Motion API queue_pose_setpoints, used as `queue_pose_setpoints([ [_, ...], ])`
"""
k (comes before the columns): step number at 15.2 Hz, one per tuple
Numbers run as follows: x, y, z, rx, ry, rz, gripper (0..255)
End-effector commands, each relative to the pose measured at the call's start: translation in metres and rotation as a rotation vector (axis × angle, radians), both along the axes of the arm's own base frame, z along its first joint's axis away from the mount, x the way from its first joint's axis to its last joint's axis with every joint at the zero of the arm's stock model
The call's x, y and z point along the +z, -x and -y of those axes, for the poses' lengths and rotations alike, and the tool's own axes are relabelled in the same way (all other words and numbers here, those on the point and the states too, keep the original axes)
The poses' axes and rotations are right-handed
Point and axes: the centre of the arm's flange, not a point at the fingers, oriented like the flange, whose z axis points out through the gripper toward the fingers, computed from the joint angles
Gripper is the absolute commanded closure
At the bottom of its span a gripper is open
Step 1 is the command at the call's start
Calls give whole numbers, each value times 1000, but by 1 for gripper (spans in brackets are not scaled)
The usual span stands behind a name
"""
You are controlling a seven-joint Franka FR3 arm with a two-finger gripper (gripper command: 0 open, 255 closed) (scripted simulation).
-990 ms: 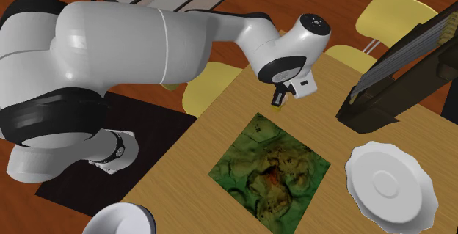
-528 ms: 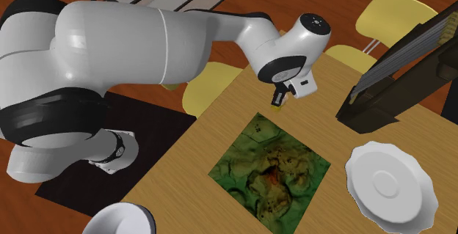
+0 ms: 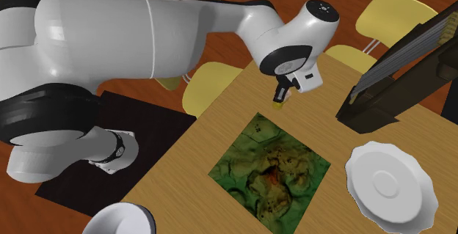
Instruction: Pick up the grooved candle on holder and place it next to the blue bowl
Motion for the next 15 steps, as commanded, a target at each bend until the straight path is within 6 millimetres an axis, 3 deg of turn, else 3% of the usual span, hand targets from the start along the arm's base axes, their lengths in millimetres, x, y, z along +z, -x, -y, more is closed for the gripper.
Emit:
queue_pose_setpoints([
  [1,10,0,0,0,0,0,255],
  [15,84,0,0,0,0,0,255],
])
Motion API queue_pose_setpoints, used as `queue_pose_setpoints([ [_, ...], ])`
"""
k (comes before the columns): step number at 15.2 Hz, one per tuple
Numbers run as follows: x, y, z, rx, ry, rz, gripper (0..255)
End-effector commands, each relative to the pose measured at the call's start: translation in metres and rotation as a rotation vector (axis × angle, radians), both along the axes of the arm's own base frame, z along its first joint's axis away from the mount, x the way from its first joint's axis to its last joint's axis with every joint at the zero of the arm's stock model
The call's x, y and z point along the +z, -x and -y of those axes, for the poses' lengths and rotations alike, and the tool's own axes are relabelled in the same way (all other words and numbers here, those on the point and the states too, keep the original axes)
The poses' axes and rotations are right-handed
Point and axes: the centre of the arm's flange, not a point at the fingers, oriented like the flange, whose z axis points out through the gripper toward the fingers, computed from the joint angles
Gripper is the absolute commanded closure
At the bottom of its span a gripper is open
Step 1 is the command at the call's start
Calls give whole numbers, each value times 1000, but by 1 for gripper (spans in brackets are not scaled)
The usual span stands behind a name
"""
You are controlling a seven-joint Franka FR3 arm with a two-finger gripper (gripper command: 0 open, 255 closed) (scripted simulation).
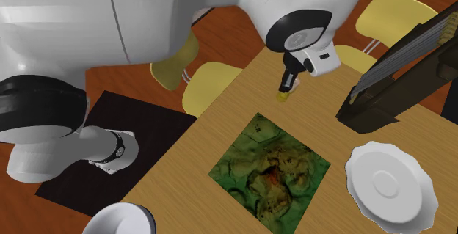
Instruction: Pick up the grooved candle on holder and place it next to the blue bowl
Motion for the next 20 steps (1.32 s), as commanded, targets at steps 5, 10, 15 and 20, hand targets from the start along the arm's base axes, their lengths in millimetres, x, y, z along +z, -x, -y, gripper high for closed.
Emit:
queue_pose_setpoints([
  [5,33,1,-1,0,0,0,255],
  [10,59,1,-1,0,0,0,255],
  [15,86,1,-1,0,0,0,255],
  [20,86,34,40,0,0,0,255],
])
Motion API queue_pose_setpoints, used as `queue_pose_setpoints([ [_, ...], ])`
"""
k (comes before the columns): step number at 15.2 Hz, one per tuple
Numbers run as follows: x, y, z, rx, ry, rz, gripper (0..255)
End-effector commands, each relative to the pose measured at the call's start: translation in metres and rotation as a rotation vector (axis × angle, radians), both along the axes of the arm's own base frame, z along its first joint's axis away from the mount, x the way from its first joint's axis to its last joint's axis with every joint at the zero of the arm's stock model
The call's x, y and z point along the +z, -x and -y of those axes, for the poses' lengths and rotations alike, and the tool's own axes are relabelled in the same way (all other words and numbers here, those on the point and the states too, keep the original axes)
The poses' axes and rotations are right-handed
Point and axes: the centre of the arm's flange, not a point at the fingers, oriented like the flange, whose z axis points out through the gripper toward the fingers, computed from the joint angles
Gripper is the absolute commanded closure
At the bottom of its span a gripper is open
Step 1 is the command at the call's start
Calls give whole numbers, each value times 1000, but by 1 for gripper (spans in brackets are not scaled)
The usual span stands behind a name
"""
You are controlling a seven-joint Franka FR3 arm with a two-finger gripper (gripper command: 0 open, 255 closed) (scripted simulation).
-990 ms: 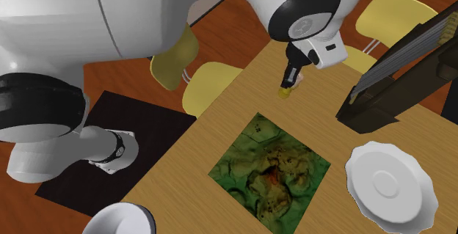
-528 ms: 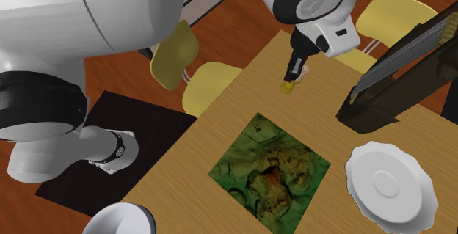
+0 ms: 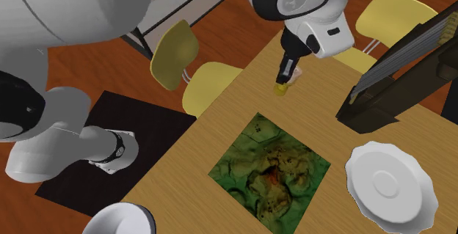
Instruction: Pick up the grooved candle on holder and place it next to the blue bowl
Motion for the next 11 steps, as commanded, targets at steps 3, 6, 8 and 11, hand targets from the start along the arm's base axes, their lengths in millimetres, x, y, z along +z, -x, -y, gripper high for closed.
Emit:
queue_pose_setpoints([
  [3,1,36,42,-1,0,0,255],
  [6,1,61,72,-1,0,0,255],
  [8,1,78,92,-1,0,0,255],
  [11,2,103,123,-1,0,0,255],
])
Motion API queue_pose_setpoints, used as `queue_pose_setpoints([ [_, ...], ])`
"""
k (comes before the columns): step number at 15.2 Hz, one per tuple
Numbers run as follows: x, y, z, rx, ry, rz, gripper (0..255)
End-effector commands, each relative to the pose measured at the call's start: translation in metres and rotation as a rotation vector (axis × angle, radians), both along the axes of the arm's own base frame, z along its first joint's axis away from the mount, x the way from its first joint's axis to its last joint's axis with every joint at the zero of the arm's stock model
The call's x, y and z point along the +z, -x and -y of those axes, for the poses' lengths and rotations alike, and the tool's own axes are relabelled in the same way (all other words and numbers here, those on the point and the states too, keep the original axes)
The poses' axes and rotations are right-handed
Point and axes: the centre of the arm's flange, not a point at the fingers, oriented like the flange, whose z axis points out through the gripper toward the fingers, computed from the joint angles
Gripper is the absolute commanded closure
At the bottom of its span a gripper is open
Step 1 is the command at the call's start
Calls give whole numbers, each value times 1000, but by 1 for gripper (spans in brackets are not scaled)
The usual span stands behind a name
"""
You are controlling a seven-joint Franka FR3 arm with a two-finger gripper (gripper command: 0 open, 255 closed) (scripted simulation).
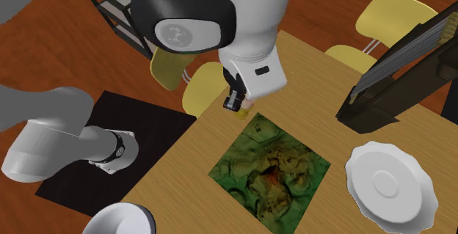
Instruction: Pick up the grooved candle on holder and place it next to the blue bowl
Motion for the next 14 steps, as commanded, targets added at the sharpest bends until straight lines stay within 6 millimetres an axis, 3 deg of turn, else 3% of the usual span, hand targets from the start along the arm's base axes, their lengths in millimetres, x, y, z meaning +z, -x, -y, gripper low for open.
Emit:
queue_pose_setpoints([
  [1,0,16,23,0,-1,0,255],
  [14,1,126,154,0,-1,0,255],
])
